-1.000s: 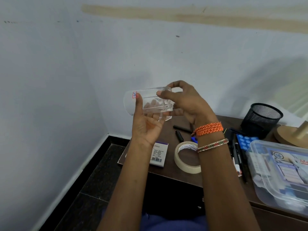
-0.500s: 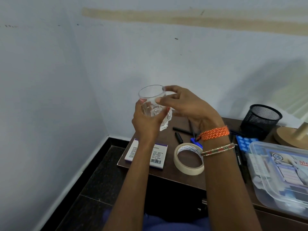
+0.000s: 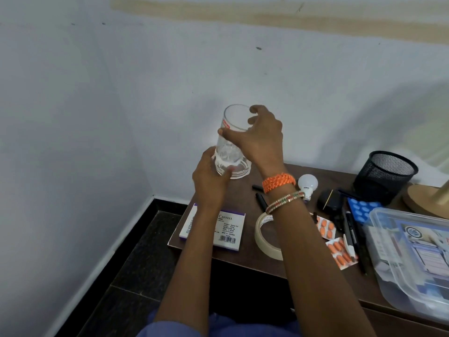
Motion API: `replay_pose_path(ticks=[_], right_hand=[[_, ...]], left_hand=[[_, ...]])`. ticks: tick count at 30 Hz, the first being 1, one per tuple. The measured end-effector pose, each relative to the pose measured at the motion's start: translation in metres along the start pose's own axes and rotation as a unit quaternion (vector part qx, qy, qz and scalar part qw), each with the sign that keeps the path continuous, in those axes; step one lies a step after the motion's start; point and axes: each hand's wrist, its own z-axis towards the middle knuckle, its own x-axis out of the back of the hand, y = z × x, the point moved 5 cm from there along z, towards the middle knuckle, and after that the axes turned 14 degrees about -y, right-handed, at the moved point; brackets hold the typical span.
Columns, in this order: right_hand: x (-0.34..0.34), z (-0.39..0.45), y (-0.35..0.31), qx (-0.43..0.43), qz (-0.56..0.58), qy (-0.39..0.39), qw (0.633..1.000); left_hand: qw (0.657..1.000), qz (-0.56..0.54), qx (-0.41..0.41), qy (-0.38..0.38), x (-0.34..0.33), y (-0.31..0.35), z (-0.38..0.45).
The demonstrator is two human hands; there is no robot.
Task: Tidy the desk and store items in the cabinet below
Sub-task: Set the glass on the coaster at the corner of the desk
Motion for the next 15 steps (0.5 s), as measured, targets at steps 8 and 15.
replay_pose_path(ticks=[8,15], right_hand=[[-0.020,0.061,0.017,-0.016,-0.040,-0.034,0.998],[-0.036,0.076,0.041,-0.047,-0.087,-0.089,0.991]], left_hand=[[0.989,0.090,0.116,0.024,-0.008,-0.027,0.006],[0.947,0.286,0.140,-0.046,-0.018,-0.032,0.020]])
